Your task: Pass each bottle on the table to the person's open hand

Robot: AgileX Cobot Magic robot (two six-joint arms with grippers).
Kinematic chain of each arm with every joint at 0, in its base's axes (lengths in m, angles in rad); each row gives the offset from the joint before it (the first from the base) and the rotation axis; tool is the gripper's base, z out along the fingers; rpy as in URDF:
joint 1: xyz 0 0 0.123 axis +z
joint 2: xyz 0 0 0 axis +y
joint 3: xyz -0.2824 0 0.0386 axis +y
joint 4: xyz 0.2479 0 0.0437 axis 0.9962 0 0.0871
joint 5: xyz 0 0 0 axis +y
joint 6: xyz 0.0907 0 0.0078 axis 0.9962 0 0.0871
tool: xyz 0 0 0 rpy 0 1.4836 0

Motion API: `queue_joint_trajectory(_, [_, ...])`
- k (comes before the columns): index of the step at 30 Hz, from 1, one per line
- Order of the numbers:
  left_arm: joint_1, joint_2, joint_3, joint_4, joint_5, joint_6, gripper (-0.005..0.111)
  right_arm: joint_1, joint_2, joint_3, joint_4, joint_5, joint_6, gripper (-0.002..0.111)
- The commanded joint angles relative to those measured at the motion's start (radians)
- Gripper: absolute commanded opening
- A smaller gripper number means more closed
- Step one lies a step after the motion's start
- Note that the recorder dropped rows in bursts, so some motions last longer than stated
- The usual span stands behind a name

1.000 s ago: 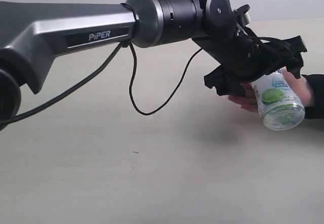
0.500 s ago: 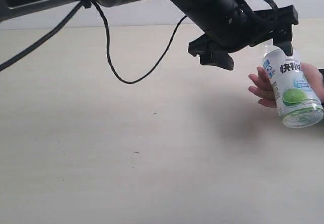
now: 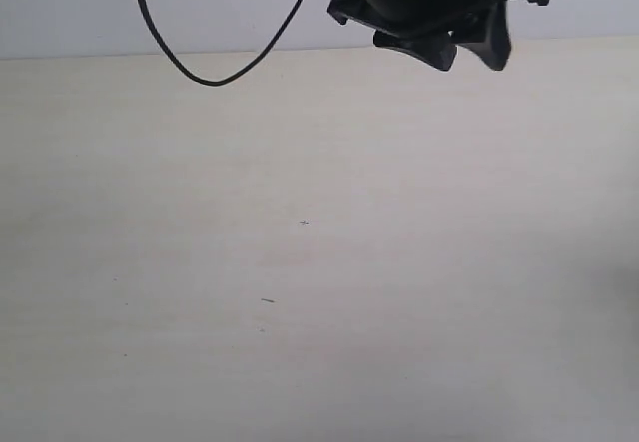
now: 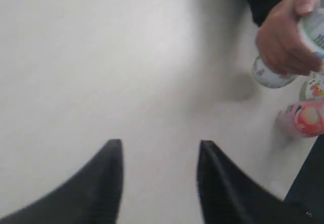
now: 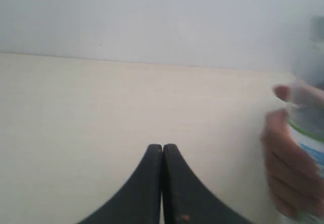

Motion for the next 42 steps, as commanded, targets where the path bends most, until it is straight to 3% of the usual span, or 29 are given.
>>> queue_joint_trajectory(1, [0.002, -0.015, -0.003, 0.054, 0.056, 0.024, 0.001, -0.003, -0.005, 0.005, -0.002, -0.008, 0.0, 0.0])
queue_joint_trajectory(7, [0.002, -0.038, 0.035, 0.052, -0.013, 0.097, 0.0, -0.003, -0.005, 0.005, -0.002, -0.008, 0.0, 0.0])
queue_joint_trajectory(13, [0.002, -0.125, 0.197, 0.004, -0.158, 0.264, 0.0, -0.003, -0.005, 0.005, -0.002, -0.008, 0.0, 0.0])
queue_joint_trajectory(19, [0.004, -0.277, 0.481, 0.014, -0.318, 0.365, 0.0, -0.003, -0.005, 0.005, -0.002, -0.008, 0.0, 0.0])
queue_joint_trajectory(29, [0.029, -0.61, 1.074, 0.001, -0.833, 0.415, 0.0, -0.003, -0.005, 0.005, -0.002, -0.008, 0.0, 0.0])
queue_joint_trajectory(36, [0.09, -0.881, 1.392, -0.007, -1.095, 0.393, 0.0, -0.003, -0.005, 0.005, -0.002, -0.008, 0.0, 0.0])
queue_joint_trajectory(42, [0.155, -1.097, 1.573, -0.053, -1.107, 0.413, 0.0, -0.003, -0.005, 0.005, -0.002, -0.008, 0.0, 0.0])
